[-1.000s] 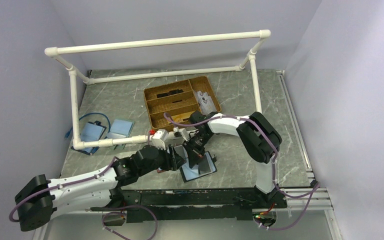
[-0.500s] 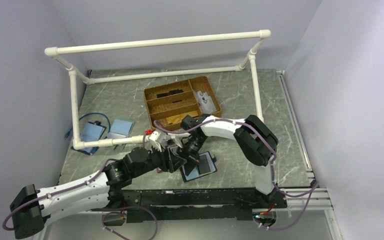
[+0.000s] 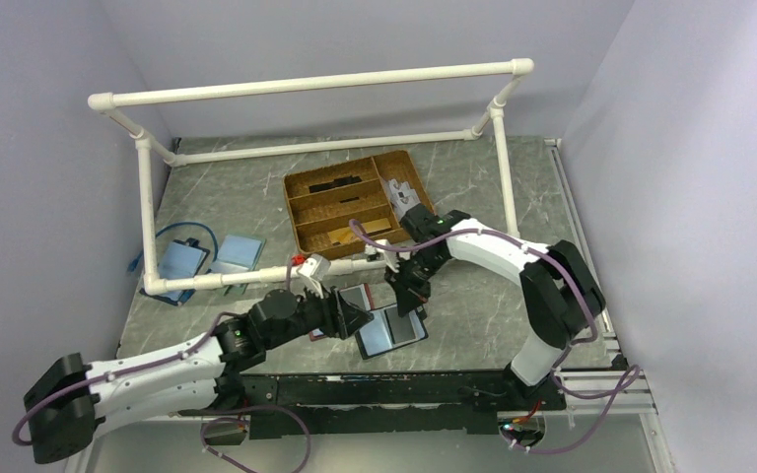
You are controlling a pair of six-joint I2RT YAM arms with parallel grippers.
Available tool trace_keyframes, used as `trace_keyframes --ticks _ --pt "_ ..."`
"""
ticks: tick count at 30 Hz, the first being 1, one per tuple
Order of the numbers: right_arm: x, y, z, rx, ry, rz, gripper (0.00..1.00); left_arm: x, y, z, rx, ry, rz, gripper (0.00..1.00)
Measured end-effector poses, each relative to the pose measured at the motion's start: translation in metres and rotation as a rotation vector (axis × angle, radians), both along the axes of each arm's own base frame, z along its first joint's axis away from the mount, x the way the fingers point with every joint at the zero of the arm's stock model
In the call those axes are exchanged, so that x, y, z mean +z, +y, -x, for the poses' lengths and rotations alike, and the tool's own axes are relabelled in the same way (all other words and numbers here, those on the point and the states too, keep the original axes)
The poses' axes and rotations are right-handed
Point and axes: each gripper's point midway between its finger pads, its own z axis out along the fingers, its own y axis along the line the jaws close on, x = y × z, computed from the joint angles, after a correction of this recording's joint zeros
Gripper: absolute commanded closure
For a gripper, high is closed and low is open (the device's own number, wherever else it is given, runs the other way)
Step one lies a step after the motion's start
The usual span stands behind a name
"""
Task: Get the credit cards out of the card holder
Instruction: Remove the credit card from the card holder.
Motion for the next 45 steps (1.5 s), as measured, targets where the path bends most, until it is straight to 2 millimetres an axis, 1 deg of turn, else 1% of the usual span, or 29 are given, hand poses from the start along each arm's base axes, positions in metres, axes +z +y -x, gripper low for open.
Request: trace_keyframes --ticks 2,4,7,9,11,14,17,19,25,30,33,39,45 --pt "-0.009 -0.016 -0.007 -0.049 -0.037 0.048 0.95 -0.014 -0.004 -0.001 0.006 0.039 -0.016 0.38" --pt "-0.02 -0.027 -0.015 -0.086 -0.065 0.102 0.95 -0.032 -0.008 -0.003 0.013 0.088 -0.045 0.38" --pt "-0.033 -0.035 -0.022 -0.109 -0.094 0.164 0.95 -0.06 -0.014 -0.004 0.024 0.166 -0.1 0.39" --pt "-0.039 -0.038 -0.027 -0.12 -0.109 0.192 0.95 -0.076 -0.019 -0.005 0.029 0.218 -0.133 0.43" --pt "-0.045 -0.04 -0.031 -0.13 -0.12 0.217 0.95 -0.085 -0.027 -0.007 0.034 0.261 -0.147 0.46" --pt "-0.05 -0.041 -0.033 -0.14 -0.121 0.238 0.96 -0.097 -0.041 -0.012 0.038 0.319 -0.153 0.48" --pt "-0.052 -0.042 -0.033 -0.147 -0.119 0.246 0.96 -0.106 -0.047 -0.012 0.042 0.357 -0.162 0.49" --pt "-0.054 -0.041 -0.032 -0.146 -0.115 0.251 0.97 -0.111 -0.048 -0.012 0.051 0.382 -0.169 0.49" --pt "-0.058 -0.038 -0.027 -0.133 -0.103 0.263 0.98 -0.109 -0.051 -0.014 0.071 0.422 -0.181 0.53" --pt "-0.059 -0.036 -0.025 -0.134 -0.098 0.267 0.98 -0.118 -0.049 -0.012 0.089 0.47 -0.221 0.57" --pt "-0.059 -0.036 -0.025 -0.147 -0.095 0.275 0.98 -0.12 -0.054 -0.015 0.101 0.495 -0.234 0.6" --pt "-0.058 -0.04 -0.03 -0.168 -0.091 0.27 0.98 -0.122 -0.053 -0.014 0.11 0.514 -0.251 0.6" --pt "-0.05 -0.037 -0.031 -0.162 -0.098 0.231 0.98 -0.123 -0.053 -0.014 0.11 0.515 -0.253 0.6"
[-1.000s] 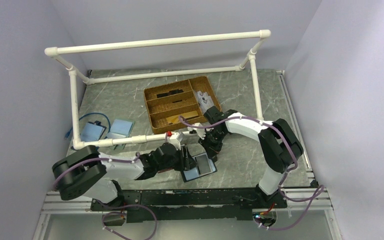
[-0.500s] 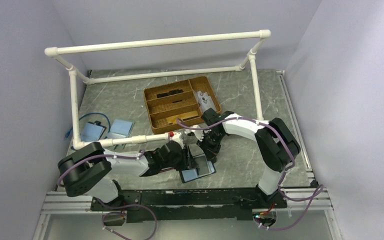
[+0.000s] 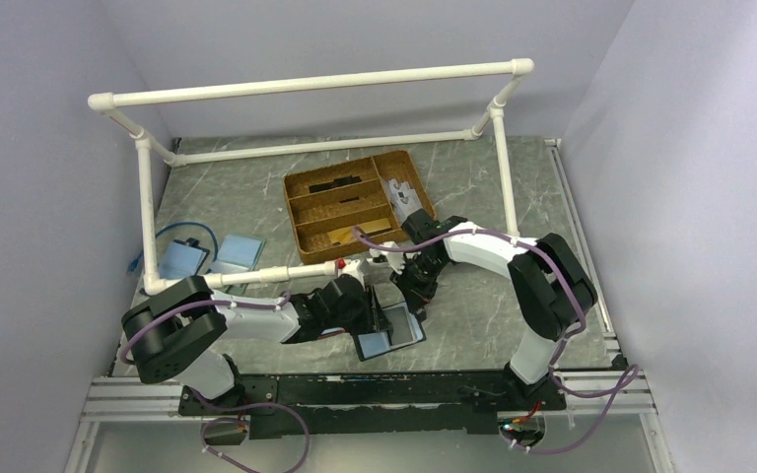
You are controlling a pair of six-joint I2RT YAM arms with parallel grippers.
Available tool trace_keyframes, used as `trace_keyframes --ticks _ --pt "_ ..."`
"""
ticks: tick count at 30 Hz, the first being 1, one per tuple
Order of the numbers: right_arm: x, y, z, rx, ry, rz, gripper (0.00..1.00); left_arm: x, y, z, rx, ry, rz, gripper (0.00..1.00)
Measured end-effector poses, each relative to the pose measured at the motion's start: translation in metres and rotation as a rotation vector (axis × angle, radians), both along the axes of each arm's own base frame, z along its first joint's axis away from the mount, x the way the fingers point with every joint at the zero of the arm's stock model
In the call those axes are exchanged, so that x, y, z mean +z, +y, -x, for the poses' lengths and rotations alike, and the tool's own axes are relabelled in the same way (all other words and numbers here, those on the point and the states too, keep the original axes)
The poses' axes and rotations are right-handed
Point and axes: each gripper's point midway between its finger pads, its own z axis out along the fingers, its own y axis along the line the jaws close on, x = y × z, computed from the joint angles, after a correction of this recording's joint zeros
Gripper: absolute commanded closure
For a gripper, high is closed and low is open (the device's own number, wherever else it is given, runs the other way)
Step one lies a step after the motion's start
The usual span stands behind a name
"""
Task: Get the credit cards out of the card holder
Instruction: Remove the credit card from the card holder.
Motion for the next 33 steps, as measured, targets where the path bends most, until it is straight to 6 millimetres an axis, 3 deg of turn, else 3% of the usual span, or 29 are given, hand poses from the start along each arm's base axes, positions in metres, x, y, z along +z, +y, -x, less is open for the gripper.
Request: trace_keyframes --ticks 23,26,31,33 --pt "-0.008 0.009 0.012 0.022 0.054 0.021 1.0 0.0 0.0 -0.002 0.021 0.021 0.025 0.61" --pt "-0.008 0.012 0.013 0.014 0.079 0.016 1.0 -0.001 -0.001 -0.003 0.028 0.031 0.036 0.72" --pt "-0.008 0.014 0.013 0.0 0.114 0.022 1.0 -0.006 0.005 -0.003 0.046 0.041 0.043 0.97" --pt "-0.008 0.013 0.013 -0.007 0.117 0.028 1.0 -0.005 0.006 -0.003 0.051 0.043 0.053 1.0"
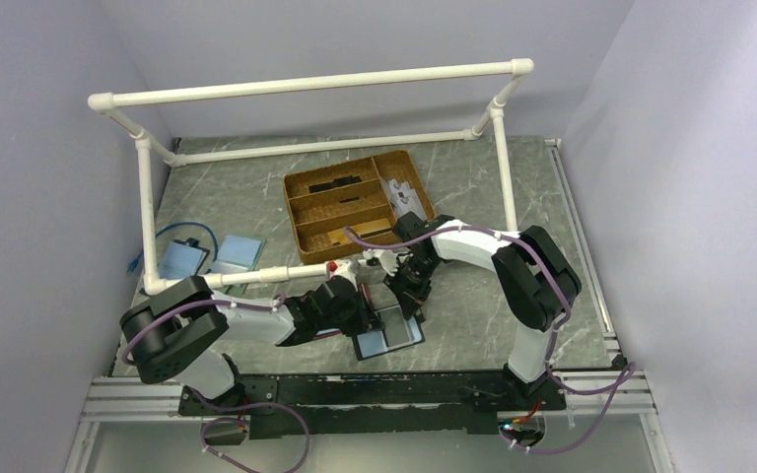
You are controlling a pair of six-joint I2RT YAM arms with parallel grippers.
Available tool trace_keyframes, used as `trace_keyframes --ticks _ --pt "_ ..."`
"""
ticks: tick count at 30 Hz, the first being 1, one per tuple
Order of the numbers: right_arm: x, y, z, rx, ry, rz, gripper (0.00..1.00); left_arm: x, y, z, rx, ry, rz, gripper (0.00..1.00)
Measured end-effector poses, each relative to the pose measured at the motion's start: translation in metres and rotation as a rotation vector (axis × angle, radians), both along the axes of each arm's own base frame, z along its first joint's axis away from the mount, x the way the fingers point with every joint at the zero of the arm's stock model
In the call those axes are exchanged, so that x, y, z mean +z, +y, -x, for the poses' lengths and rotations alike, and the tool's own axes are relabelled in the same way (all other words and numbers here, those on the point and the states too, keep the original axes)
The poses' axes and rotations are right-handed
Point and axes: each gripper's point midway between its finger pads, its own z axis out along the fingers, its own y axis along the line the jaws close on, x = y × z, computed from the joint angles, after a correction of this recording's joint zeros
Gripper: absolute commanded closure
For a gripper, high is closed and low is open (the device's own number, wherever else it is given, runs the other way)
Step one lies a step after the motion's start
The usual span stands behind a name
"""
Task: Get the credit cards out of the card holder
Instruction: Remove the credit card from the card holder.
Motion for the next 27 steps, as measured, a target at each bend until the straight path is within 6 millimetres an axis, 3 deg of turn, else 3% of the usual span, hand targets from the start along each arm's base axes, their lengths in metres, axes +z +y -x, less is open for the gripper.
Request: trace_keyframes --ticks 13,19,27 --pt "0.005 0.002 -0.003 -0.016 -0.017 -0.034 1.0 0.004 0.014 0.002 -0.003 -0.037 0.065 1.0" --pt "0.015 0.003 -0.006 -0.005 -0.05 -0.075 1.0 0.006 0.014 0.001 -0.009 -0.035 0.079 1.0" --pt "0.015 0.007 -0.002 0.018 -0.046 -0.079 1.0 0.004 0.013 0.003 -0.017 -0.02 0.083 1.0"
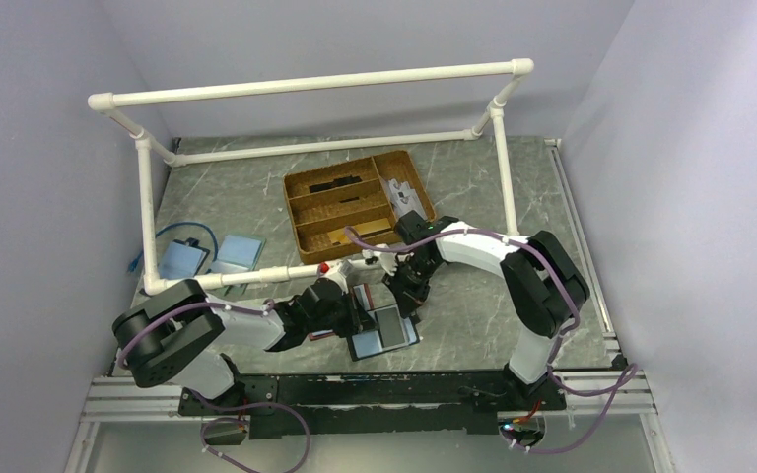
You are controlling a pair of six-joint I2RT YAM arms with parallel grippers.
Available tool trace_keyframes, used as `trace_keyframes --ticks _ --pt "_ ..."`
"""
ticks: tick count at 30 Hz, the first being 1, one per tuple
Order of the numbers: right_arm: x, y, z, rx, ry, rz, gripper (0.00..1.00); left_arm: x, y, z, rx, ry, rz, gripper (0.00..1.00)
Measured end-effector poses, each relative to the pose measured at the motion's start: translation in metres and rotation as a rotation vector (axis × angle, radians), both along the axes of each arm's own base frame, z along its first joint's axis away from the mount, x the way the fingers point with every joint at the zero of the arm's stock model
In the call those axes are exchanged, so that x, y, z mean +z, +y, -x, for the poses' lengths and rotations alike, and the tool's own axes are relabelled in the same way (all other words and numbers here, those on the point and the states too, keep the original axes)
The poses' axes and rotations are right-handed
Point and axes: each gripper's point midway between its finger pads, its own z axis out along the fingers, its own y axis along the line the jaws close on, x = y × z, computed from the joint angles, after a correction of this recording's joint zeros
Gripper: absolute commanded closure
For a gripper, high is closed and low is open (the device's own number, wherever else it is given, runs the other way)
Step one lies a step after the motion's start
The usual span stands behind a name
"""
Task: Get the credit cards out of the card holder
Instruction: Remove the credit card from the card holder.
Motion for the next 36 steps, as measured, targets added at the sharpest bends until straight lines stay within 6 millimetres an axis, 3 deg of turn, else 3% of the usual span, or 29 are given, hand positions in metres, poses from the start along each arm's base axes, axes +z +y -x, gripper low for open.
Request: trace_keyframes --ticks 2,10,17,21,24,36 --pt "-0.003 0.0 0.002 0.006 0.007 0.01 1.0 0.0 -0.001 -0.001 0.0 0.001 0.003 1.0" --pt "-0.012 0.0 0.007 0.013 0.031 0.039 1.0 -0.003 -0.002 0.0 0.002 0.018 0.003 0.73" --pt "-0.013 0.001 0.008 0.003 0.049 0.045 1.0 -0.004 -0.007 0.0 -0.004 0.043 0.015 0.69" --pt "-0.013 0.002 0.008 -0.005 0.07 0.048 1.0 -0.005 -0.009 -0.001 -0.003 0.066 0.033 0.71" --pt "-0.013 0.002 0.009 -0.008 0.086 0.057 1.0 -0.006 -0.009 -0.001 -0.002 0.077 0.038 1.0" --pt "-0.016 0.005 0.012 -0.033 0.115 0.076 1.0 -0.001 0.007 0.002 0.004 0.054 0.058 1.0"
